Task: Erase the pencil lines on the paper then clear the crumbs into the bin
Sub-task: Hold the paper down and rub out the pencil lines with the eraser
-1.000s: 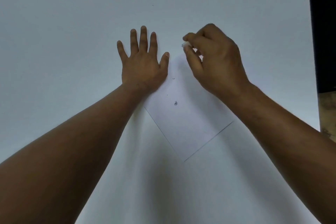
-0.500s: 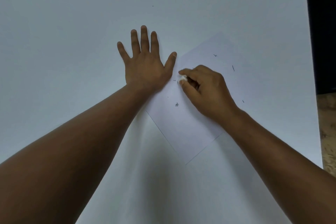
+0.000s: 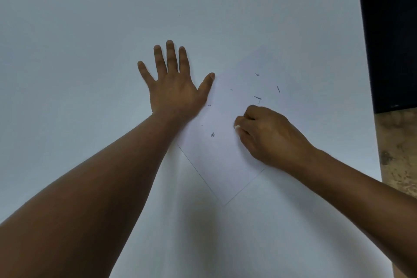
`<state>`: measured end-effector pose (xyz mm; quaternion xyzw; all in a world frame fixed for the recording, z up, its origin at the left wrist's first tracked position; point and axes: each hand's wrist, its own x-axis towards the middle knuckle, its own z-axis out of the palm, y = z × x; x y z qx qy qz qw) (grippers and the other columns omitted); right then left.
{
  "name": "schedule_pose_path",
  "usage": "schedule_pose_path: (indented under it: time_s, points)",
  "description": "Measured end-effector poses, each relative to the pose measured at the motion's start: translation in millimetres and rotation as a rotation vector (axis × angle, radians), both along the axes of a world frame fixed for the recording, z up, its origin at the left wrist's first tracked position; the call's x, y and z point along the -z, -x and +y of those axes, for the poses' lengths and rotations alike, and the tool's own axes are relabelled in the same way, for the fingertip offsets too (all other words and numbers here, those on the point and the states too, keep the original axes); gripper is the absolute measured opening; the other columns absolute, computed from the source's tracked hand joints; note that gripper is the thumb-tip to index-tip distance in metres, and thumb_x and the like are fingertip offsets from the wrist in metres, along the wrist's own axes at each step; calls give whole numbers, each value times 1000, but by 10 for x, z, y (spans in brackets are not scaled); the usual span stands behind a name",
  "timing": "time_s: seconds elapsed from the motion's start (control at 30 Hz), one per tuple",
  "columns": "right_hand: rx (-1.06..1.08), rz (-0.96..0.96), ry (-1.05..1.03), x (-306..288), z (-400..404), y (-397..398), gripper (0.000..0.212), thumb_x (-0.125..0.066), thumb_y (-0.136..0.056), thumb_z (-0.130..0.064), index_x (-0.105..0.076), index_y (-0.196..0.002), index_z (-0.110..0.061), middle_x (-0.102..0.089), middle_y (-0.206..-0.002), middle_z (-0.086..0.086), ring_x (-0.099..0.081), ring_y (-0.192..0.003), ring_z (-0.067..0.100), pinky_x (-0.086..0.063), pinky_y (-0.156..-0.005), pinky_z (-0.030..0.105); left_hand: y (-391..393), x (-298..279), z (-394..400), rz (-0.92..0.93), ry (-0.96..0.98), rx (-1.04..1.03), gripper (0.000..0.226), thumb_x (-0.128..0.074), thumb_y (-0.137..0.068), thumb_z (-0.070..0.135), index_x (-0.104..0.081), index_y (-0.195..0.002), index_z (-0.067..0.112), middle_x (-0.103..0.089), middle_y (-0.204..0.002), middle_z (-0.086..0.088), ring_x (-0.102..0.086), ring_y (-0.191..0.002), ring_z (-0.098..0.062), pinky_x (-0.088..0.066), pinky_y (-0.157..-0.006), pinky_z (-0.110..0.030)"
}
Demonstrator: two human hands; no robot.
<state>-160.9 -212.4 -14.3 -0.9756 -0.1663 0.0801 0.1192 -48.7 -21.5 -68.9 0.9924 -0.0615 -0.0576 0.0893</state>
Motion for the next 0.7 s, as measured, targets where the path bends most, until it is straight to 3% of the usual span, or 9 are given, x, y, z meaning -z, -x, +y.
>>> schedule_pose_path:
  time_s: [0.07,0.27,0.4,0.57,0.7]
  points:
    - [45,60,-43,-44,-27,-113,27,-48,-95,-22,-65,-79,-9,-50,-73,3,-53,-64,24,-48,-58,37,3,-9,-4,-3,4,3,96,-7,-94,81,-2,-164,15,9,-172,-8,15,-157,-32,7,-120,-69]
    - [214,-159,-130,127,375,-500,21,-54,-92,-18,-62,-76,-8,-50,-74,6,-51,-63,24,-34,-58,28,3,-13,-1,-2,7,2,107,-7,-87,90,-1,-164,16,10,-172,-8,16,-157,-31,7,-120,-68]
    - [201,-317,-62,261,172,-451,18,-55,-88,-11,-65,-77,-2,-55,-74,13,-54,-65,30,-42,-58,35,12,-4,11,-1,-3,4,107,-6,-87,90,-1,-164,16,10,-172,-8,16,-157,-30,7,-120,-68]
    - [411,-360,-38,193,-308,-596,14,-58,-88,-9,-68,-81,-2,-55,-78,13,-55,-67,30,-51,-58,40,-16,-20,-51,1,8,25,105,-6,-88,88,-1,-164,15,10,-172,-8,16,-157,-31,7,-120,-68]
    - [393,-389,-258,78,75,-303,12,-63,-87,-10,-73,-93,-7,-61,-82,10,-61,-71,26,-51,-66,33,-10,-10,-35,-5,1,24,104,-6,-89,87,-2,-164,15,9,-172,-9,15,-157,-32,6,-120,-69]
